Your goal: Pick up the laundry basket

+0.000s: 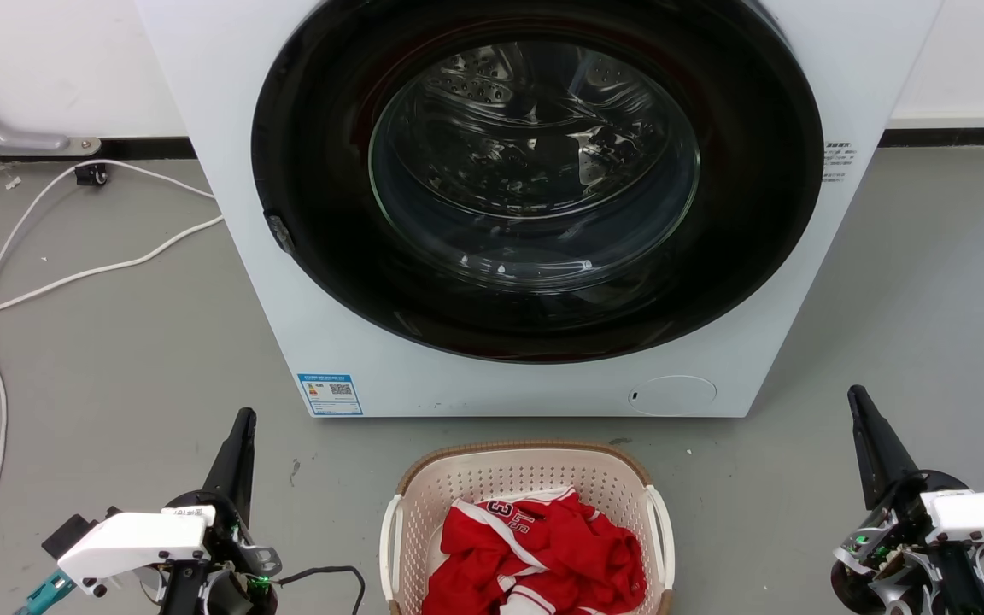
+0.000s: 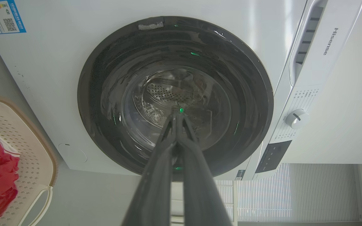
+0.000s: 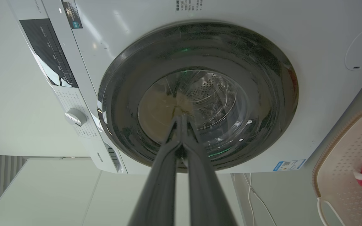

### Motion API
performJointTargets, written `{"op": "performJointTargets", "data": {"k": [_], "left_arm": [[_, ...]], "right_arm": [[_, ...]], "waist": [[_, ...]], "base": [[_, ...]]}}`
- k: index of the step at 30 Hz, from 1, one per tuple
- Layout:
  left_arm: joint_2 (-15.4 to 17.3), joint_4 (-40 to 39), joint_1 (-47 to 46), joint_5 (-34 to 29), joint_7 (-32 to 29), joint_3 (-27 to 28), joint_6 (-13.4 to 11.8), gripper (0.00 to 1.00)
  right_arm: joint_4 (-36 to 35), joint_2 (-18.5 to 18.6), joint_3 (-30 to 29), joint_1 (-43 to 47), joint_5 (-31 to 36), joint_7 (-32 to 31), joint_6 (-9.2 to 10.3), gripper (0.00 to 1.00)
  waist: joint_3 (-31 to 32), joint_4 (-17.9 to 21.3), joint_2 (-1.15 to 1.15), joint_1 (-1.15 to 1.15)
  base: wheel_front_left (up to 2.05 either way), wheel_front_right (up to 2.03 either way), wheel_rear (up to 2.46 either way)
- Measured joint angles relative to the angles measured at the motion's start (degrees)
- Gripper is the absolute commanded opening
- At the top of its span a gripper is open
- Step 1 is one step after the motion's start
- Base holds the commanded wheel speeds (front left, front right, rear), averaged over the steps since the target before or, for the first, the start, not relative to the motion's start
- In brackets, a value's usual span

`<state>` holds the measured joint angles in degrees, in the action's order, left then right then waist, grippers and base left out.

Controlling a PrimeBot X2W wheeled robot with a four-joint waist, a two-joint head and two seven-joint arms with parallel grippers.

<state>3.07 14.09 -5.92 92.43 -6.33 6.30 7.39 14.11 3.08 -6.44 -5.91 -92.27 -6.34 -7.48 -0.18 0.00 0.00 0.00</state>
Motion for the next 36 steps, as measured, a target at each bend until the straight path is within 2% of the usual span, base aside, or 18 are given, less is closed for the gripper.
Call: {"op": "performJointTargets", "data": {"k": [23, 24, 36], "left_arm": [[-0.04, 0.01, -0.01, -0.09, -0.05, 0.08, 0.0, 0.0], [-0.04, 0.02, -0.01, -0.09, -0.05, 0.08, -0.01, 1.0], [-0.34, 0.88, 2.07, -1.18, 2.57, -3.19, -0.09, 1.0]], "right_arm": [[0.0, -0.04, -0.04, -0.01, 0.0, -0.09, 0.0, 0.0], [0.01, -0.04, -0.04, 0.0, 0.0, -0.09, 0.0, 1.0], [0.88, -0.29, 1.67, 2.46, 2.21, 2.56, 0.01, 1.0]], "waist": [[0.0, 0.0, 0.0, 0.0], [0.0, 0.0, 0.0, 0.0], [0.15, -0.03, 0.0, 0.0]], "base": [[0.0, 0.0, 0.0], [0.0, 0.0, 0.0], [0.0, 0.0, 0.0]]}}
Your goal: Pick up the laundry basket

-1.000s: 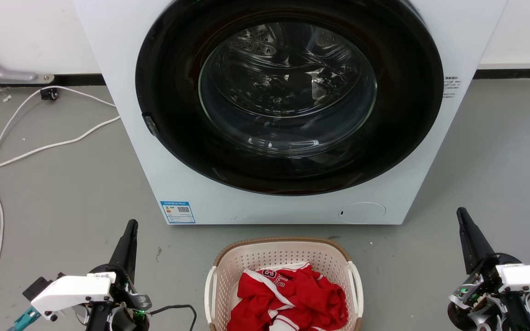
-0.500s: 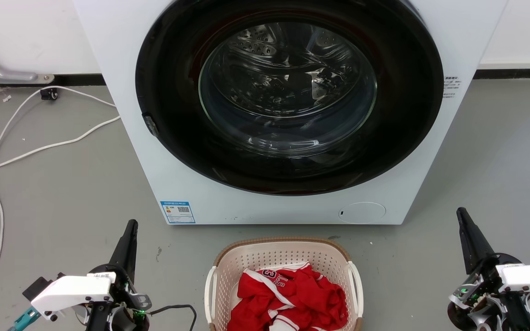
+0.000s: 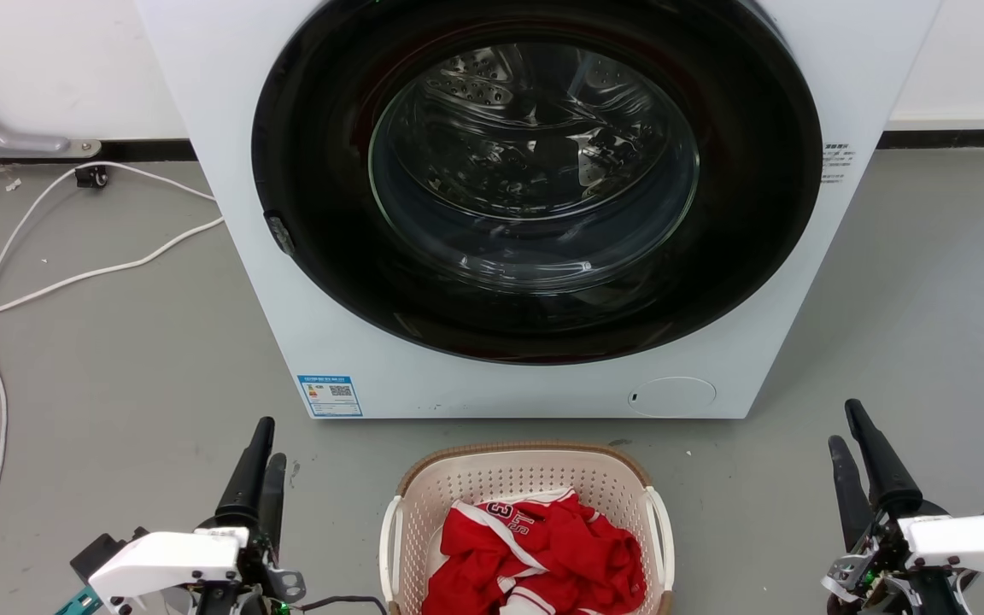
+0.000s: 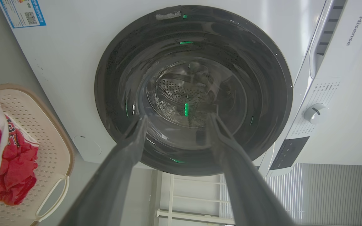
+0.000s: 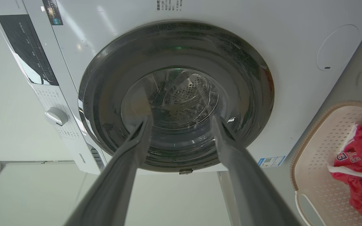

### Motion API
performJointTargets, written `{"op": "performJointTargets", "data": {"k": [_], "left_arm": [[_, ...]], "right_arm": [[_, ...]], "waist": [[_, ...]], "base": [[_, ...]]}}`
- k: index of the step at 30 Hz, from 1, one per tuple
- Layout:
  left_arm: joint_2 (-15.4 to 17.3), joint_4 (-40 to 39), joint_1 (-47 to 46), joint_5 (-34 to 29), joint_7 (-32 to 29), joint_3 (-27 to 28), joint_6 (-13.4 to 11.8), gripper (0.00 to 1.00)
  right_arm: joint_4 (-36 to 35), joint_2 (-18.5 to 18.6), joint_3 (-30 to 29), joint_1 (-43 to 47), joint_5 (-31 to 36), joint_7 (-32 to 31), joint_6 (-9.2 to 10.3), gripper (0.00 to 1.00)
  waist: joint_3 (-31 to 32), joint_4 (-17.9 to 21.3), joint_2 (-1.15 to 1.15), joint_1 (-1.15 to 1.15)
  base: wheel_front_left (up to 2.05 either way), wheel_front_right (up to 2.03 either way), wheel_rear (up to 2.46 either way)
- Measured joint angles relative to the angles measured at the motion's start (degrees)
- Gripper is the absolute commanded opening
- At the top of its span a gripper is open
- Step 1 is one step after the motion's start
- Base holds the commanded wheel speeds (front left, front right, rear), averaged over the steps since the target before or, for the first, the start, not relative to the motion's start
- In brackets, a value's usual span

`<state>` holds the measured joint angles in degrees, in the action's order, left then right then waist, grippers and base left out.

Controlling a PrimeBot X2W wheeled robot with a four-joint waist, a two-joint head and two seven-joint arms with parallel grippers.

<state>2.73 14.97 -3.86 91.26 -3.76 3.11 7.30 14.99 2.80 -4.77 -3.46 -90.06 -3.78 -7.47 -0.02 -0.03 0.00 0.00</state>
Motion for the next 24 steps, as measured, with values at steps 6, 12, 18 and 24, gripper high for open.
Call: {"op": "performJointTargets", "data": {"k": [6, 12, 18, 24], "left_arm": [[0.03, -0.64, 0.0, -5.95, 1.53, -1.3, 0.0, 1.0], [0.01, -1.9, 0.0, -13.97, 3.03, -2.09, 0.0, 1.0], [0.0, -2.75, 0.0, -21.8, 4.43, -2.61, -0.25, 1.0], [0.01, -3.28, 0.0, -29.07, 5.59, -3.54, -0.75, 1.0]], "right_arm": [[-1.12, 0.01, 0.77, 0.05, 6.77, 1.54, 0.0, 1.0], [-2.37, 0.02, 1.09, 0.75, 16.35, 2.96, 0.0, 1.0], [-3.44, 0.01, 1.51, 1.14, 25.71, 4.43, 0.0, 1.0], [-3.85, 0.01, 2.43, 1.23, 33.99, 5.05, 0.0, 1.0]], "waist": [[0.17, -0.15, 0.0, 0.0], [0.35, -0.3, 0.0, 0.0], [0.42, -0.29, 0.0, 0.0], [0.45, -0.29, 0.0, 0.0]], "base": [[0.0, 0.0, 0.0], [0.0, 0.0, 0.0], [0.0, 0.0, 0.0], [0.0, 0.0, 0.0]]}}
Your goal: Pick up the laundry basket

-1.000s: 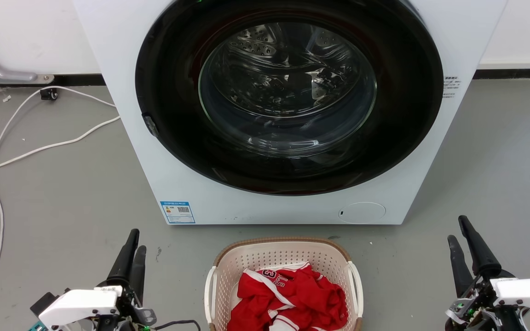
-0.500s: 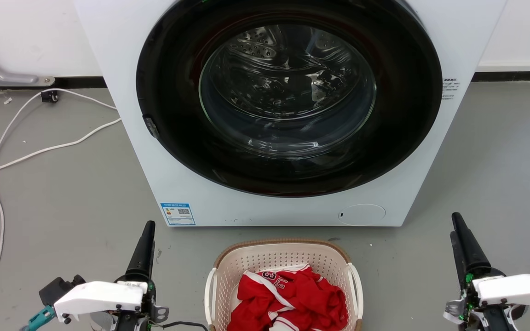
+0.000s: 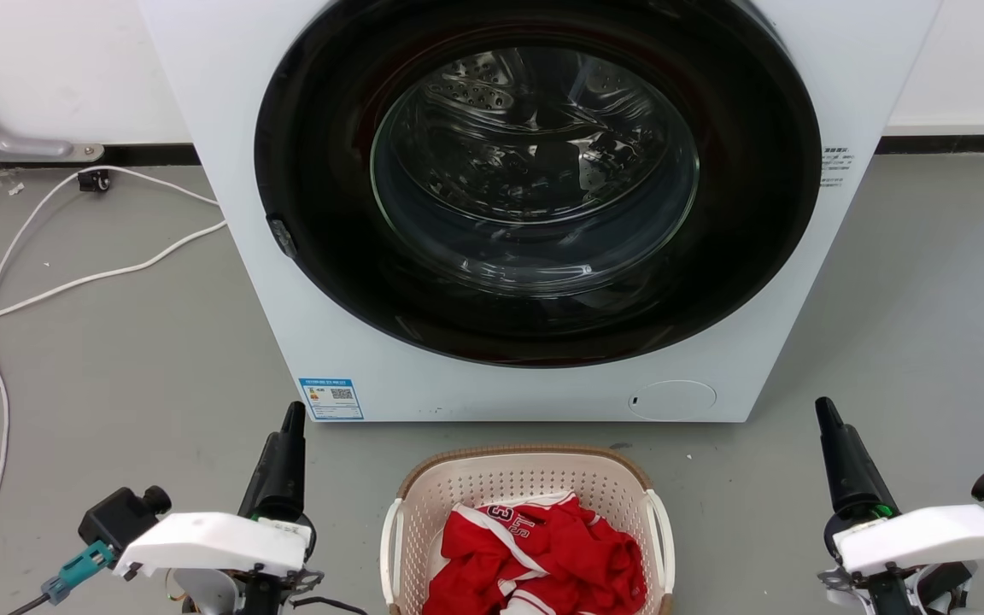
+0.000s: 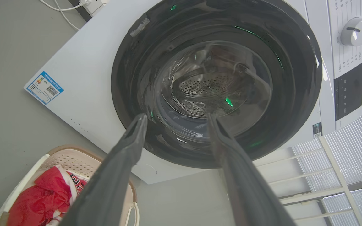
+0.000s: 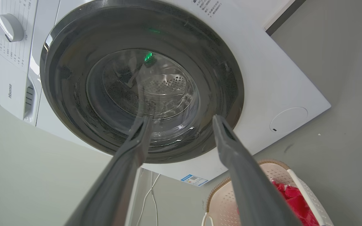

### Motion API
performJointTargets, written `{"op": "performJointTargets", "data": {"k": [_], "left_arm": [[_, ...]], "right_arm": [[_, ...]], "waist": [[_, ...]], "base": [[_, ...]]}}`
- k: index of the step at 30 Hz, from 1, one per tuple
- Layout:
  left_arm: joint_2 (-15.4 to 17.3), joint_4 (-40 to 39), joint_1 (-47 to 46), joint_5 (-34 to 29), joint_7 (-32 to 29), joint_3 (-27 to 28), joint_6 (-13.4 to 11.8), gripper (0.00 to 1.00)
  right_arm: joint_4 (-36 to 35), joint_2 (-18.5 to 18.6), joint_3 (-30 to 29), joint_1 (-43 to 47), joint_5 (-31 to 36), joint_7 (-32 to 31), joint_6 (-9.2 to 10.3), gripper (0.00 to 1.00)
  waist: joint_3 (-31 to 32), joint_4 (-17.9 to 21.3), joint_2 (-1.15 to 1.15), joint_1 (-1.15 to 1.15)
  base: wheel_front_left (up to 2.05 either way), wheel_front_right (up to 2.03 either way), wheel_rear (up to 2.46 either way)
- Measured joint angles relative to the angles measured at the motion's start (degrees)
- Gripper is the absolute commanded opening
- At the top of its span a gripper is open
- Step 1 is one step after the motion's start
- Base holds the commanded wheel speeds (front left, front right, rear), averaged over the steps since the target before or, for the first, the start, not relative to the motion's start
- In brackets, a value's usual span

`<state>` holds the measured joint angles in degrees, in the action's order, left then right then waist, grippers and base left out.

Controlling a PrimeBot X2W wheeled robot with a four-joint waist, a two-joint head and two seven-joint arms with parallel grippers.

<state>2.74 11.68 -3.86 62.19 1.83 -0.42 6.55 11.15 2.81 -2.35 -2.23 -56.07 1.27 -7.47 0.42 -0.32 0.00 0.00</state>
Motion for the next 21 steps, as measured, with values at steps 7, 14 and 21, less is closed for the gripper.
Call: {"op": "performJointTargets", "data": {"k": [7, 14, 21], "left_arm": [[0.0, -0.36, -0.01, -7.77, 1.48, -1.11, -0.54, 1.0], [0.01, -0.55, -0.11, -16.08, 2.93, -1.76, -0.77, 1.0], [0.05, -0.47, -0.64, -22.2, 4.15, -2.47, -1.07, 1.0]], "right_arm": [[-0.37, 0.0, 0.3, 0.01, 8.59, 0.14, -0.01, 1.0], [-1.67, 0.0, 0.29, 0.15, 16.27, 0.71, -0.01, 1.0], [-2.57, 0.0, 0.64, 0.2, 22.2, 0.74, -0.01, 1.0]], "waist": [[-0.07, -0.16, 0.0, 0.0], [-0.15, -0.15, 0.0, 0.0], [-0.21, -0.12, 0.0, 0.0]], "base": [[0.0, 0.0, 0.0], [0.0, 0.0, 0.0], [0.0, 0.0, 0.0]]}}
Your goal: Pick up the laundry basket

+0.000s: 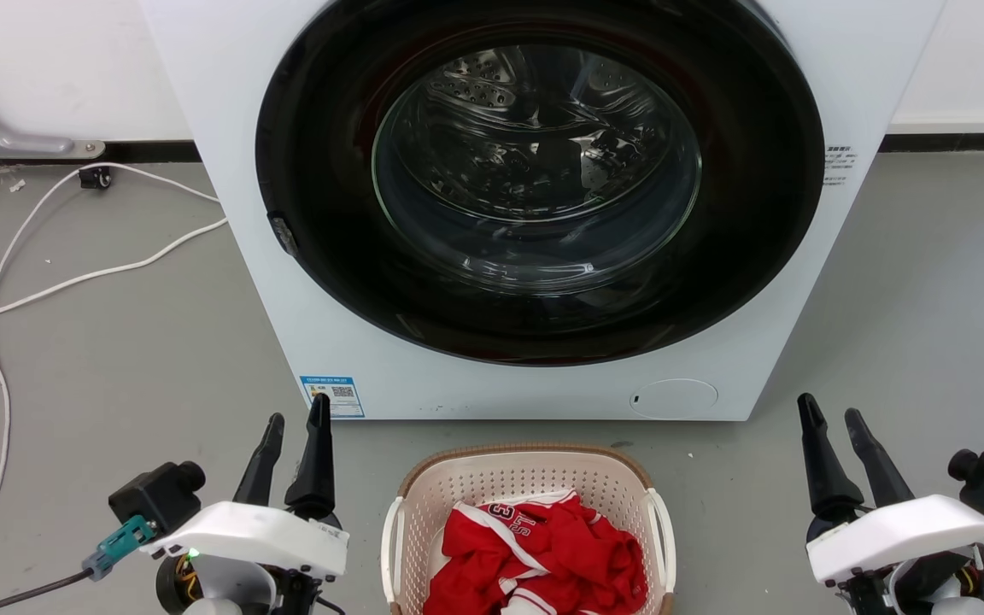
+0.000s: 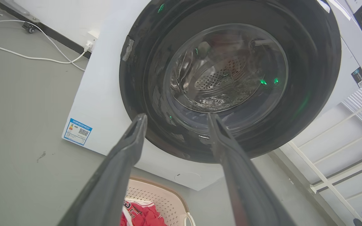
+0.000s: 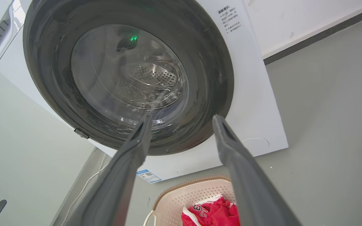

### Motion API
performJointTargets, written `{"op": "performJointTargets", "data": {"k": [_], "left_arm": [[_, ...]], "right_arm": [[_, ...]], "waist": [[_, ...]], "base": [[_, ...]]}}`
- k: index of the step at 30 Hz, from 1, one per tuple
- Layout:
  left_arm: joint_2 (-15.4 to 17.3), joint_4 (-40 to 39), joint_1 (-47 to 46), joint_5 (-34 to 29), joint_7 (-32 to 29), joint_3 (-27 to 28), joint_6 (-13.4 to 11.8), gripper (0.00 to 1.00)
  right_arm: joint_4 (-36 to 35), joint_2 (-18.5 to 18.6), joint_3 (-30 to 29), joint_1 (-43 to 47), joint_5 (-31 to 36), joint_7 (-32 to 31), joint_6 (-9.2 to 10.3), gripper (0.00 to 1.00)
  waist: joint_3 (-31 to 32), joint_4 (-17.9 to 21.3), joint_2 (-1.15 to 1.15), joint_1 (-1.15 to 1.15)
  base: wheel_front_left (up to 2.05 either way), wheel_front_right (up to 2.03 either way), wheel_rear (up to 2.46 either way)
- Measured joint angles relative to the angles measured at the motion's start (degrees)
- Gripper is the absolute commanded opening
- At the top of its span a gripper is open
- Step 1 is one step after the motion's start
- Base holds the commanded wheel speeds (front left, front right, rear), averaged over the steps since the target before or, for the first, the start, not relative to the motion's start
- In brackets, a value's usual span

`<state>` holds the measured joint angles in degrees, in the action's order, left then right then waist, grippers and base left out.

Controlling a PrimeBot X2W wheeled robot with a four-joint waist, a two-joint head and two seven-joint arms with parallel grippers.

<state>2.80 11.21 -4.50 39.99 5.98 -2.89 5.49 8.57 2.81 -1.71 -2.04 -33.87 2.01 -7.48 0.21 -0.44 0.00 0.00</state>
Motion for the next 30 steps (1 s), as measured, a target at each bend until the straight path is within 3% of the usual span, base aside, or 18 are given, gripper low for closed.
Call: {"op": "performJointTargets", "data": {"k": [30], "left_arm": [[1.21, 1.23, -1.44, -19.89, 4.43, -3.31, -2.08, 1.0]], "right_arm": [[-2.26, 0.0, 1.77, 1.53, 19.18, 1.08, -0.01, 1.0]], "waist": [[-0.07, -0.04, 0.0, 0.0]], "base": [[0.0, 0.0, 0.0]]}}
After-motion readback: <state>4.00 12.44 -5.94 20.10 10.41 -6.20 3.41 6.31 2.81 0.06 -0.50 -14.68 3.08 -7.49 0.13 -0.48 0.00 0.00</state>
